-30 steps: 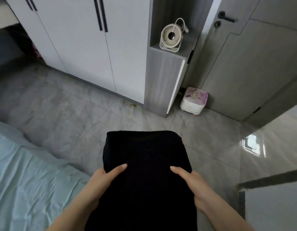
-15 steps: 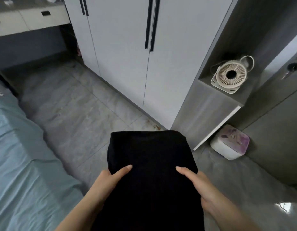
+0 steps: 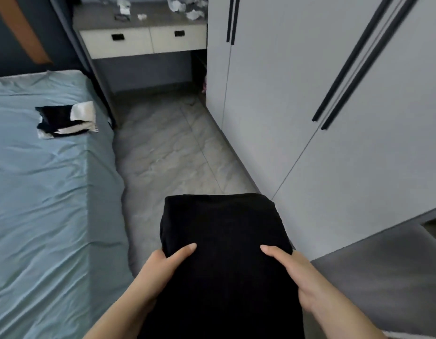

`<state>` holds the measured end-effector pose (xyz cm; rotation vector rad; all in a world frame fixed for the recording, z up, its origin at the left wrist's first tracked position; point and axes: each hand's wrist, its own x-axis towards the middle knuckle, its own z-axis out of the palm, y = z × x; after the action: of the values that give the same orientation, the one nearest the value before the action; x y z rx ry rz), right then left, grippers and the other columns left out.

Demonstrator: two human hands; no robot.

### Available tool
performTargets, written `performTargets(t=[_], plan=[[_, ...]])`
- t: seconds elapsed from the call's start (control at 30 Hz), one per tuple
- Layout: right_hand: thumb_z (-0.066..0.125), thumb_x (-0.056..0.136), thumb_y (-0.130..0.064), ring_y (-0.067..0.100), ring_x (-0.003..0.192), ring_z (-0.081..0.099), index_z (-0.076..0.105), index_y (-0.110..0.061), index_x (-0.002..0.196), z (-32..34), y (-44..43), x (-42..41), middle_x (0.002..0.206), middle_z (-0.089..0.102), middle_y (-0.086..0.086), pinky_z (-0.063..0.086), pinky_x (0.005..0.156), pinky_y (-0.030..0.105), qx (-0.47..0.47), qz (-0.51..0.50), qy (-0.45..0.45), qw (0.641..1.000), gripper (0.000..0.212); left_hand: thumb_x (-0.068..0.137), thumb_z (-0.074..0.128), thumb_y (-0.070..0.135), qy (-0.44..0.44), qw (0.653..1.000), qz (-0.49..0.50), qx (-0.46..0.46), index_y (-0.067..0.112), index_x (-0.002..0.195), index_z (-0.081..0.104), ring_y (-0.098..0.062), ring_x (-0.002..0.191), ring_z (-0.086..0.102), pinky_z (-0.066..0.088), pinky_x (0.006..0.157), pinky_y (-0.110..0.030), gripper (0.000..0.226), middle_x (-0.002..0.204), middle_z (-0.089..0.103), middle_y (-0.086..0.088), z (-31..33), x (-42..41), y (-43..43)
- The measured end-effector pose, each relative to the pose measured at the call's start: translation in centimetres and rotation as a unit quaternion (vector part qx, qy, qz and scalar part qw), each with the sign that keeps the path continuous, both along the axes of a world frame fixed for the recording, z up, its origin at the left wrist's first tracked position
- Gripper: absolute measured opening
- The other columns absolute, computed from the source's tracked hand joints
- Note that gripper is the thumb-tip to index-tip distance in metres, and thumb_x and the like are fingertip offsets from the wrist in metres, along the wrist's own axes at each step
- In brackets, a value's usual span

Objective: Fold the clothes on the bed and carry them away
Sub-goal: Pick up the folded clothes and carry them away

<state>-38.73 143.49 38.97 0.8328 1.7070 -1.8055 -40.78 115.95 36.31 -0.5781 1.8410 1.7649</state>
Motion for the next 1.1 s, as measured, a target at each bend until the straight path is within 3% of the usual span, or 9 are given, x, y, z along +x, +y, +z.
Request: performTargets(t=[0.17,0.3,0.4,0.53,0.77,0.9,1.1], plan=[[0.086,0.044,-0.061,0.028,0.122,0.056,0.054,-0.017,0.131,0.0,-0.2,-12.6,0.128,0.062,0.004,0.041,0.106,0.05,-0.005,0.106,-0.005,0.994,0.102,0.059,0.082,0.056,-0.026,0.994,0.104,0.037,0.02,0.113,0.065,-0.02,0.09,0.073,0.056,0.084,-0.038,0.067,0.099,0.076,-0.001,0.1,-6.7,0.0],[0.085,0.053,-0.057,0.023,0.117,0.057,0.053,-0.018,0.127,0.2,-2.1,-21.6,0.12,0.065,-0.001,0.045,0.101,0.047,0.008,0.18,0.007,0.984,0.09,0.063,0.081,0.05,-0.022,0.981,0.185,0.052,0.018,0.112,0.067,-0.023,0.09,0.073,0.058,0.078,-0.036,0.06,0.099,0.076,-0.004,0.5,-11.3,-0.8],[0.082,0.06,-0.056,0.026,0.123,0.052,0.05,-0.017,0.127,0.1,-4.6,-27.4,0.128,0.059,0.002,0.04,0.108,0.051,0.006,0.228,0.004,0.974,0.084,0.069,0.079,0.045,-0.018,0.968,0.245,0.048,0.017,0.11,0.068,-0.023,0.089,0.074,0.057,0.078,-0.035,0.051,0.097,0.076,-0.004,0.7,-14.5,-2.0],[0.085,0.054,-0.053,0.024,0.111,0.059,0.058,-0.019,0.109,-0.3,-8.8,-34.7,0.114,0.067,0.002,0.045,0.103,0.049,0.003,0.262,0.001,0.965,0.07,0.074,0.078,0.042,-0.019,0.953,0.298,0.053,0.018,0.109,0.068,-0.023,0.087,0.074,0.057,0.076,-0.035,0.044,0.096,0.076,-0.004,0.4,-19.8,-5.1],[0.087,0.051,-0.056,0.028,0.118,0.057,0.052,-0.014,0.124,-0.3,-18.2,-47.8,0.124,0.063,0.006,0.044,0.104,0.05,0.017,0.28,0.0,0.96,0.091,0.072,0.079,0.043,0.003,0.942,0.328,0.079,0.019,0.108,0.068,-0.022,0.089,0.074,0.057,0.075,-0.033,0.045,0.098,0.076,-0.003,-0.1,-31.6,-14.2],[0.086,0.048,-0.055,0.027,0.115,0.057,0.052,-0.014,0.118,1.0,-23.6,-54.6,0.121,0.062,0.006,0.045,0.103,0.05,0.028,0.29,0.003,0.957,0.088,0.07,0.08,0.046,0.024,0.939,0.334,0.084,0.021,0.108,0.069,-0.021,0.09,0.073,0.057,0.075,-0.031,0.047,0.099,0.076,-0.001,0.5,-37.8,-19.1],[0.086,0.046,-0.061,0.03,0.133,0.043,0.037,-0.013,0.139,0.8,-29.8,-63.9,0.143,0.046,0.008,0.036,0.11,0.053,0.034,0.31,0.011,0.95,0.116,0.073,0.079,0.042,0.037,0.929,0.359,0.083,0.022,0.105,0.07,-0.019,0.087,0.074,0.058,0.062,-0.021,0.038,0.097,0.076,-0.001,0.8,-45.9,-25.0]])
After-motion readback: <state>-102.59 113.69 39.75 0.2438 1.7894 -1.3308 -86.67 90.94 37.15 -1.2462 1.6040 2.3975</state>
